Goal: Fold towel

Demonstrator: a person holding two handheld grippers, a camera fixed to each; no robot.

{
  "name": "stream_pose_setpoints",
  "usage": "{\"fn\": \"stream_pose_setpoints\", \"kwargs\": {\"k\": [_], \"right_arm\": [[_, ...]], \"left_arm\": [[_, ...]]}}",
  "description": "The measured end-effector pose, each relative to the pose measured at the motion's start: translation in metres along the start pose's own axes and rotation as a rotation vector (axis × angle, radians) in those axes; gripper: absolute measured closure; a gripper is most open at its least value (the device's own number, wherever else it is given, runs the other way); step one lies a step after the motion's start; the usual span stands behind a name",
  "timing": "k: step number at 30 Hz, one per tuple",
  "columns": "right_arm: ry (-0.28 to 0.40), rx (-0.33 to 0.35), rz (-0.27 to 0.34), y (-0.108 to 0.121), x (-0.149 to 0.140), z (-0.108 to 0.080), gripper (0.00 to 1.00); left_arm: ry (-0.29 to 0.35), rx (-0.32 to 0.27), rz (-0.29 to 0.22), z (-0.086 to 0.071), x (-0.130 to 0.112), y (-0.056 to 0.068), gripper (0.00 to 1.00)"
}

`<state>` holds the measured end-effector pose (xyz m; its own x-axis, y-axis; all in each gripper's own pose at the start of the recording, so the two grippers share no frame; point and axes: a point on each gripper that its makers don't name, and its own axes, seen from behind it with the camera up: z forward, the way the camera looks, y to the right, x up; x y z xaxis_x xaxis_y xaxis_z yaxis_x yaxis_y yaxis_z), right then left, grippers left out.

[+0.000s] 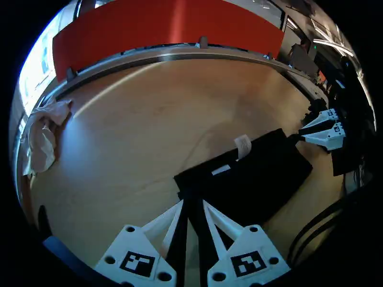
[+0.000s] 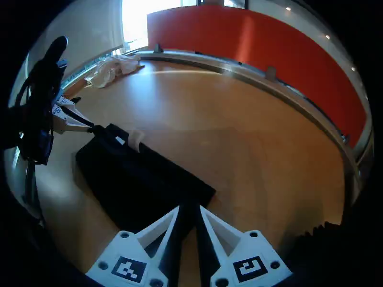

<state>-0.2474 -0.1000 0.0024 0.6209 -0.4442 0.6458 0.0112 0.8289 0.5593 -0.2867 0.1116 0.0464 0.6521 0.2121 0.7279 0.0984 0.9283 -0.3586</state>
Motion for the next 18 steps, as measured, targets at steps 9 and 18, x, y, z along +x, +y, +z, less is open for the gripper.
{"fn": "stream_pose_setpoints", "kwargs": {"k": [9,18], "right_arm": [[0.014,-0.048,0.010,0.011,0.003,0.006,0.62],[0.035,-0.069,-0.005,0.016,0.002,-0.001,0.29]], "left_arm": [[0.010,0.032,-0.006,0.004,0.005,-0.010,0.73],[0.023,0.071,0.013,-0.007,0.005,-0.021,0.25]]}}
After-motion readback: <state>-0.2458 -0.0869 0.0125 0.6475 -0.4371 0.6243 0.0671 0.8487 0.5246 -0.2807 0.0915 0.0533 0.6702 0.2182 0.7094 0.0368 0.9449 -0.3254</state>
